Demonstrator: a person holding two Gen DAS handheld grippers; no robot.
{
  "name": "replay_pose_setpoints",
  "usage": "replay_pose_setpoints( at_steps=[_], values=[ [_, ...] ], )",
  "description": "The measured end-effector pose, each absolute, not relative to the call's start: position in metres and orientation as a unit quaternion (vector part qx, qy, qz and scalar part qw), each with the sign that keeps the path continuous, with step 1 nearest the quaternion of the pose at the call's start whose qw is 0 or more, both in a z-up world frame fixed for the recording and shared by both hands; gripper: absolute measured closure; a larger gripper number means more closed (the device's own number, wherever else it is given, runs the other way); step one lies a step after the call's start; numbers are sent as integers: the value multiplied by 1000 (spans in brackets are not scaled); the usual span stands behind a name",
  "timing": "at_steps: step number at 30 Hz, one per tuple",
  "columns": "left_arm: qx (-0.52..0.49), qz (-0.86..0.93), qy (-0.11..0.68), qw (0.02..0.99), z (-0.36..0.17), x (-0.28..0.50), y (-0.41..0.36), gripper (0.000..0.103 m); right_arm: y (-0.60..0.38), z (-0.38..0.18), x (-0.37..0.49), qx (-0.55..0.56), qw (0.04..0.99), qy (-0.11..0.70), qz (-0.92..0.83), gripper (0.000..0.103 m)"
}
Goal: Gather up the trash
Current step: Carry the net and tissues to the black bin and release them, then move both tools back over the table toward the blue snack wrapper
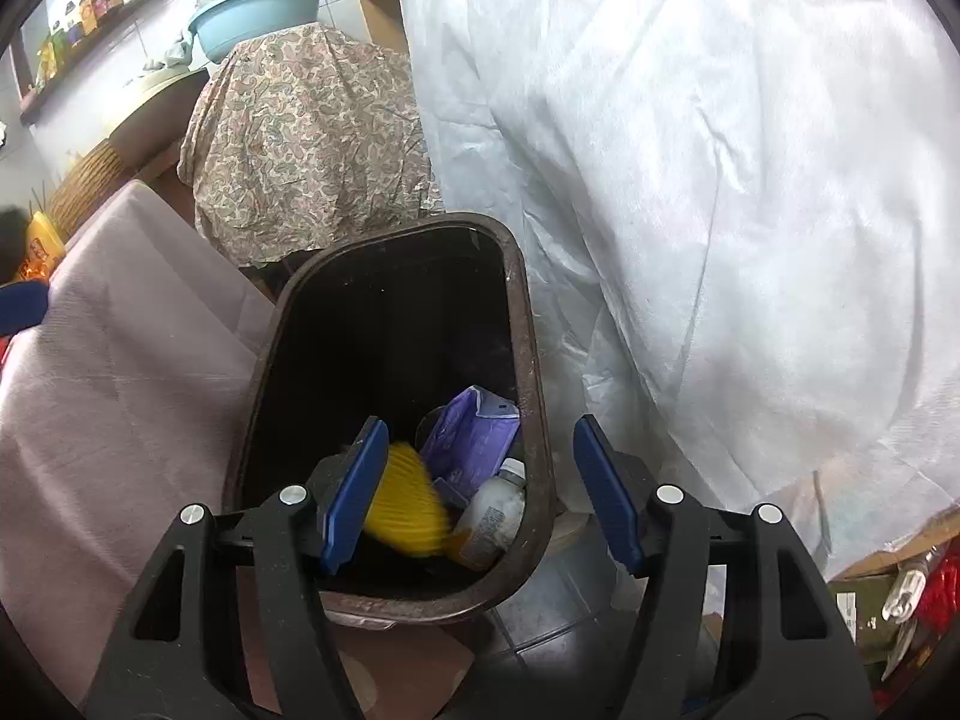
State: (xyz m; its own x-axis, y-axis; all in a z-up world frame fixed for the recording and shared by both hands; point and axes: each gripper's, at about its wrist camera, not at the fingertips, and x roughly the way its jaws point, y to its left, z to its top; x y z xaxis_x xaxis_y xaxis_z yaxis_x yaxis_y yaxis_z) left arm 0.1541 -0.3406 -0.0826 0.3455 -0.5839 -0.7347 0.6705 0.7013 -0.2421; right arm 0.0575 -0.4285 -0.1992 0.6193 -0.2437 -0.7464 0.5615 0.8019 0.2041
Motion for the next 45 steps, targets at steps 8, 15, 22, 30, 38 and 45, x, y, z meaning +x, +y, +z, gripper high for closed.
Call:
replay_pose_setpoints(
  at_steps=[8,15,22,30,38,45],
  values=[
    [21,-381,372,846,-39,127,-273,19,-381,-150,68,213,905,336,-150,38],
    [-7,-326,353,877,-28,126,-195,17,-319,-109,71,199,931,298,-72,38],
    [-44,-243,343,906,-31,134,-106,16,-265,-85,77,205,937,281,6,38],
    [-68,-168,349,919,-45,142,-29,16,-225,-82,89,238,926,287,62,38],
    [-144,-174,394,891,-76,165,17,18,-192,-96,118,285,894,326,118,39],
    [-163,-205,410,873,-90,176,12,39,-175,-107,144,326,863,360,138,52]
  ],
)
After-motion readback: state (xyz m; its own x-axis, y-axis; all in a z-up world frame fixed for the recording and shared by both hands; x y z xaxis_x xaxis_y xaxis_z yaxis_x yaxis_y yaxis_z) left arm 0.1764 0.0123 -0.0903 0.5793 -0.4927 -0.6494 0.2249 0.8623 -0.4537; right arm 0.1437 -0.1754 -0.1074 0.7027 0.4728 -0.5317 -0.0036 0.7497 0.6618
